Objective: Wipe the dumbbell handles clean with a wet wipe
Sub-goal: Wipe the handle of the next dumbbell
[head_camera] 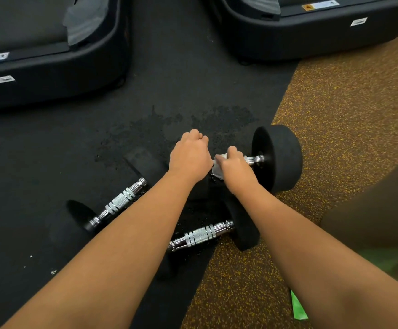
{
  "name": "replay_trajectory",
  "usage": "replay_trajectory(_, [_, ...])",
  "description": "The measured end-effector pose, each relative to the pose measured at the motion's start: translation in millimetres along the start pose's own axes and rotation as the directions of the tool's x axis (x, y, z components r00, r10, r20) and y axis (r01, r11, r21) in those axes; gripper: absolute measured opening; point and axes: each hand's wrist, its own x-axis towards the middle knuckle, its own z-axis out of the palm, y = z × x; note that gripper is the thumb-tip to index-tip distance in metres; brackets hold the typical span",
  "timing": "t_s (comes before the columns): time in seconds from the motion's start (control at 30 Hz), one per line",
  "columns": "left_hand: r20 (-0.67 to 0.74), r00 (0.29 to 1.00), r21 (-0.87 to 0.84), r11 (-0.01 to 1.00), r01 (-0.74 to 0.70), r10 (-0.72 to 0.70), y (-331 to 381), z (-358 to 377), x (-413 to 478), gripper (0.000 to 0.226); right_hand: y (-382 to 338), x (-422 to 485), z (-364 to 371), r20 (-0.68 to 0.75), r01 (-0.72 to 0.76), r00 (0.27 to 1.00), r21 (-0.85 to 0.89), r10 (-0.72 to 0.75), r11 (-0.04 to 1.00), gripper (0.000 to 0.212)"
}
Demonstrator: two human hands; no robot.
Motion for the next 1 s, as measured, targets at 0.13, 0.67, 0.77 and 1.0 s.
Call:
replay_trajectory(0.13, [0.007,1.000,0.013,1.000,0.022,-0.022,4,-3,0,0.027,0,1,4,0.047,0.155,0.987,-0.055,-0.153,0.986,0.059])
replay_trajectory(0.67, [0.019,0.999,0.088,0.995,0.046,-0.048,14,-5,7,0.020,13,5,-1,-0.093,0.053,0.994,0.016,-0.051,0.998,0.050])
replay_trajectory(0.77, [0.013,0.999,0.103,0.994,0.042,-0.044,16,-6,7,0.021,9,9,0,-0.093,0.138,0.987,0.060,-0.132,0.989,0.033])
replay_trajectory(1.0, [0.102,0.975,0.286,0.933,-0.219,0.197,37,9,6,0.043,16,8,-9,-0.047,0.130,0.991,0.193,-0.123,0.972,0.017])
